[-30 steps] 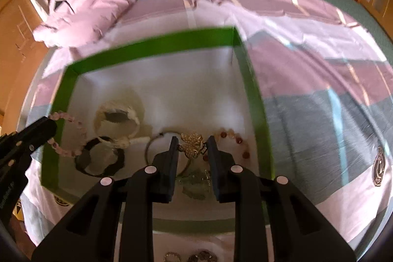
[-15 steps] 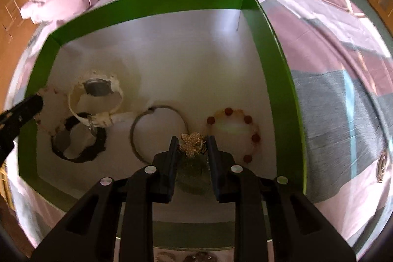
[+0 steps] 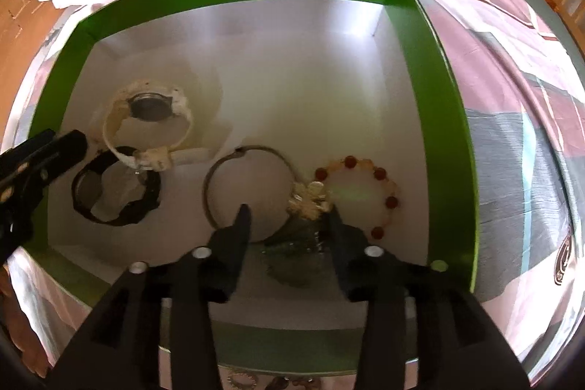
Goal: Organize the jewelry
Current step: 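Open both tools to release the pendant and pink bracelet in the box, then grasp the small silver ring with the left tool while the right tool reaches the brown bead bracelet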
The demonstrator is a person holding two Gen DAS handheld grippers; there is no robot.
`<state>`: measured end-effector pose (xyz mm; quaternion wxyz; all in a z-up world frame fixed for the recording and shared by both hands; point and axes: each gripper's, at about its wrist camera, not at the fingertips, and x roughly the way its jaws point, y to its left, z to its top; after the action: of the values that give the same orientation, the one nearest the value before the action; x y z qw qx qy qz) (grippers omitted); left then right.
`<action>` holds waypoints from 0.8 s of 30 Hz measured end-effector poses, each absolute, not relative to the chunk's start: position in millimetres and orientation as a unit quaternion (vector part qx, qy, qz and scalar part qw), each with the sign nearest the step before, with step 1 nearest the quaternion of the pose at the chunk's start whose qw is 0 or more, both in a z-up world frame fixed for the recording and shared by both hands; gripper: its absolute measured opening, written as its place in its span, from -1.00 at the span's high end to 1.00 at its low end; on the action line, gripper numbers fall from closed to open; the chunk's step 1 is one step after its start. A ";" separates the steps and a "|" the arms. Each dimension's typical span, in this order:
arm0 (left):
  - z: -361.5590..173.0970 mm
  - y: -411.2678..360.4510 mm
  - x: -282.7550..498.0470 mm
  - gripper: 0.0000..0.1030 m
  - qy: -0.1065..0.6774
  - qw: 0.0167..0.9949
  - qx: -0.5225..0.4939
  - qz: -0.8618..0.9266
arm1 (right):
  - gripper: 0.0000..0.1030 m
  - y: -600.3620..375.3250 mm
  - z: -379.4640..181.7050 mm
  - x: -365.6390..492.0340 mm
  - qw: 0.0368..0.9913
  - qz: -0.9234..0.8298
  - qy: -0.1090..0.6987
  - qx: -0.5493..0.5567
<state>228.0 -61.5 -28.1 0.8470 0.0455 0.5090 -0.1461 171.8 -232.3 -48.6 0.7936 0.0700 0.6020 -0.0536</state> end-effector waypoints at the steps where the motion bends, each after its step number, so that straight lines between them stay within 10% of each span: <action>1: -26.2 -64.1 225.2 -0.53 0.506 0.849 0.050 -0.144 | -0.02 -231.8 -47.6 171.3 0.794 -0.048 0.602 0.075; 24: 36.4 -47.8 92.9 -0.96 0.470 0.853 0.014 -0.227 | -0.63 -276.8 15.8 54.0 0.837 -0.040 0.516 0.177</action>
<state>92.9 -47.8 36.4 0.8526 0.0140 0.4703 -0.2272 54.0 -276.8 15.8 0.8372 0.1771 0.5159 -0.0400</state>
